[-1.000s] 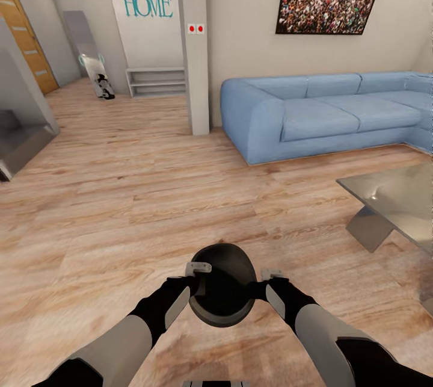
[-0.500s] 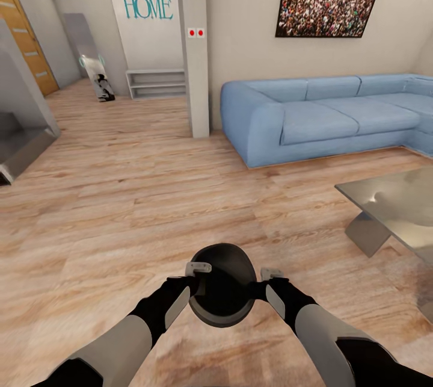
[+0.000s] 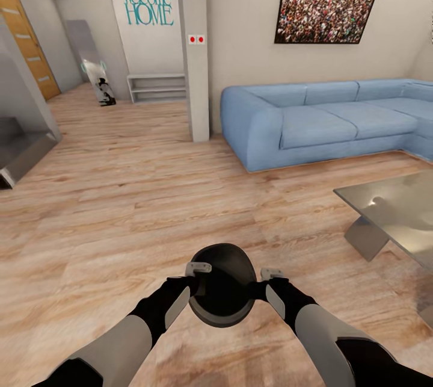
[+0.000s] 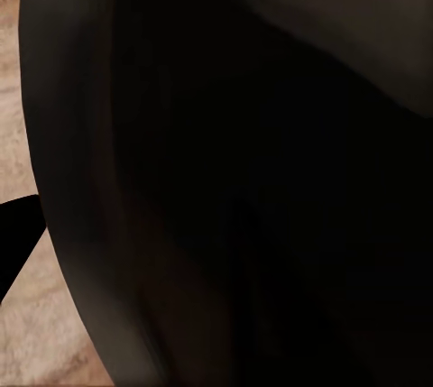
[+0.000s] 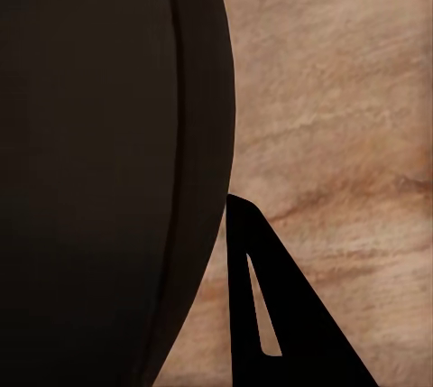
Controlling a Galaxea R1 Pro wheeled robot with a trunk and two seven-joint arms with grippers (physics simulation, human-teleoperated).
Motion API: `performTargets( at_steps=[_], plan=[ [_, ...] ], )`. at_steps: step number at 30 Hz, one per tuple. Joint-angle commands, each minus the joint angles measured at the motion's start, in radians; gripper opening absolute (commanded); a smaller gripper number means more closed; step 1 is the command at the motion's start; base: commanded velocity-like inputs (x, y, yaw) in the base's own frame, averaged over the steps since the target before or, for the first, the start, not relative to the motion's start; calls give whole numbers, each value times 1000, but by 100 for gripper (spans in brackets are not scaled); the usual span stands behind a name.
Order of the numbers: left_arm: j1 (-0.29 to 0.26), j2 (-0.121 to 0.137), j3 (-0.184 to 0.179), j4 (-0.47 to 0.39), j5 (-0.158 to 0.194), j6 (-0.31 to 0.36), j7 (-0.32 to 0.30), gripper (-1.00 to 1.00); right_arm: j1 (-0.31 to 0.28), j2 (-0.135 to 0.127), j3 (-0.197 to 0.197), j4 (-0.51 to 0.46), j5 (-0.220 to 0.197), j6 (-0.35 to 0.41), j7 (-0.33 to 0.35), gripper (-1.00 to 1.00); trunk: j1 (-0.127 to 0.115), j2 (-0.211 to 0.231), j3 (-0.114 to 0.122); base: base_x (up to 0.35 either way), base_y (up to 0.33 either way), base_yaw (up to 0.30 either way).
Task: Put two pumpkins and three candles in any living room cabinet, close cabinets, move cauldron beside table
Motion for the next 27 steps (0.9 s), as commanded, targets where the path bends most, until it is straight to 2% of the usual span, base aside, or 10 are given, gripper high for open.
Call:
performTargets(
  at_steps=[1, 27],
  plan=[
    [0, 0, -5, -1, 16, 3, 6, -100, -1, 1, -16, -4, -28, 5, -1, -100, 0, 0, 1, 0, 0, 0],
    [0, 0, -5, -1, 16, 3, 6, -100, -1, 1, -16, -4, -28, 5, -1, -100, 0, 0, 41, 0, 0, -2]
  ],
)
